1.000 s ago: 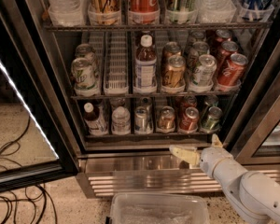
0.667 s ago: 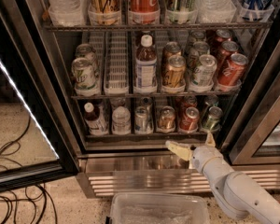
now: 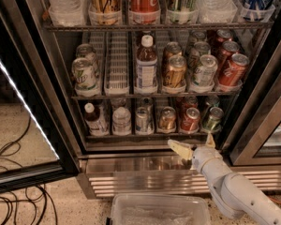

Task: Pick green can from bottom shelf of fridge

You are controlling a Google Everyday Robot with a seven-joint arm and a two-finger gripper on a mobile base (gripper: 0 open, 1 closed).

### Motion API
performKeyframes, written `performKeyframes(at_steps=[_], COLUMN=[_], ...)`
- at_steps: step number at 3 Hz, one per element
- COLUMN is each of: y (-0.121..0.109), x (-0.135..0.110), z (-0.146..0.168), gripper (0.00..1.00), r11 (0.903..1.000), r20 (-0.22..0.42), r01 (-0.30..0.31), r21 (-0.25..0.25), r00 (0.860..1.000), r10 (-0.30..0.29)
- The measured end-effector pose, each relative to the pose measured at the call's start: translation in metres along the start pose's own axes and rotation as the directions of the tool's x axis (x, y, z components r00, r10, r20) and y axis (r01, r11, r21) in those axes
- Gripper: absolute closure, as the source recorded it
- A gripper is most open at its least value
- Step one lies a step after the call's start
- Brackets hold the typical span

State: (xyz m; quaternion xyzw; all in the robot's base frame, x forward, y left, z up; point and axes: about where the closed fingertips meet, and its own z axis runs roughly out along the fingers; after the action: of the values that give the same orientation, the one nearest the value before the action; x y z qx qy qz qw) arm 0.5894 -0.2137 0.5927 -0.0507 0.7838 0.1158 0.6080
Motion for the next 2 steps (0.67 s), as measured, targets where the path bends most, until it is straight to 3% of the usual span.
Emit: performKeyframes(at_steps=[1, 2], y=[-0.0128, -0.0224], x=[0.0078, 0.0068], z=[0.0058, 0.0046], gripper=[0.23, 0.3], r11=[0.9981, 0.9897], r20=[0.013, 0.028], r01=[0.009, 0.054], r21=[0.06, 0.132], r00=[1.0, 0.998], r10=[-0.009, -0.058])
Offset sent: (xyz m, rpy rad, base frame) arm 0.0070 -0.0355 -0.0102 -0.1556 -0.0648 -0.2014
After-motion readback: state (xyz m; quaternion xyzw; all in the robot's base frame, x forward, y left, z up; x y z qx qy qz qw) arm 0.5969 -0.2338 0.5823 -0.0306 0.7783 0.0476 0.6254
